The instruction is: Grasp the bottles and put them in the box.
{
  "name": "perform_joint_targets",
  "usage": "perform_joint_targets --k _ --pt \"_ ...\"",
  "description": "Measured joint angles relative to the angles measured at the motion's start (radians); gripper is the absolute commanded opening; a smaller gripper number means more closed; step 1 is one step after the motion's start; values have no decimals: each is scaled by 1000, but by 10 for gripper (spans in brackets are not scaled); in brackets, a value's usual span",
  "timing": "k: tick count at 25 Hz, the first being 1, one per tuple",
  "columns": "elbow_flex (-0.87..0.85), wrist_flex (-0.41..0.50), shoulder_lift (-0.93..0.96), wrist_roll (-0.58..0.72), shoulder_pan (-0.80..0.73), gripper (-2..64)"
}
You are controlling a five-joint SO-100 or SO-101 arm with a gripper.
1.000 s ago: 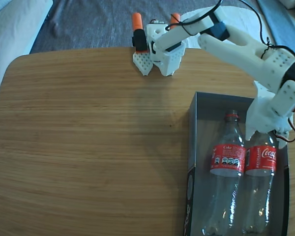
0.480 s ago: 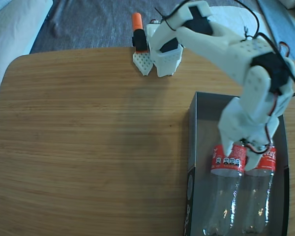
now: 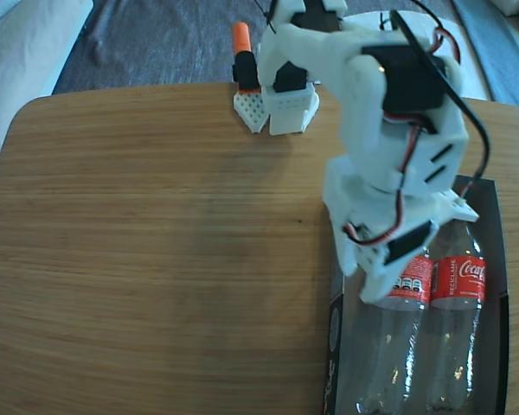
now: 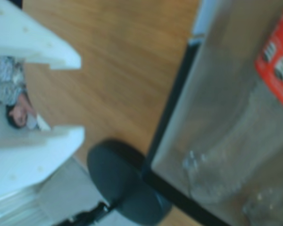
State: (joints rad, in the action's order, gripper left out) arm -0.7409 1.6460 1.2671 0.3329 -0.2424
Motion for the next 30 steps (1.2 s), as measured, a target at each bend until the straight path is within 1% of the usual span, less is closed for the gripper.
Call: perform_joint_targets --k 5,7,10,13,17,22,28,30 --pt "-221 -8 167 2 51 98" --pt "-314 -31 239 -2 58 91" --pt "-436 -63 327 -64 64 50" --pt "-541 -97 402 -133 75 47" --pt "-687 -138 500 -183 72 40" --pt "-914 -146 670 -193 71 39" --pt "-1123 -232 838 -193 69 38" --pt "-1169 -249 871 -196 71 5"
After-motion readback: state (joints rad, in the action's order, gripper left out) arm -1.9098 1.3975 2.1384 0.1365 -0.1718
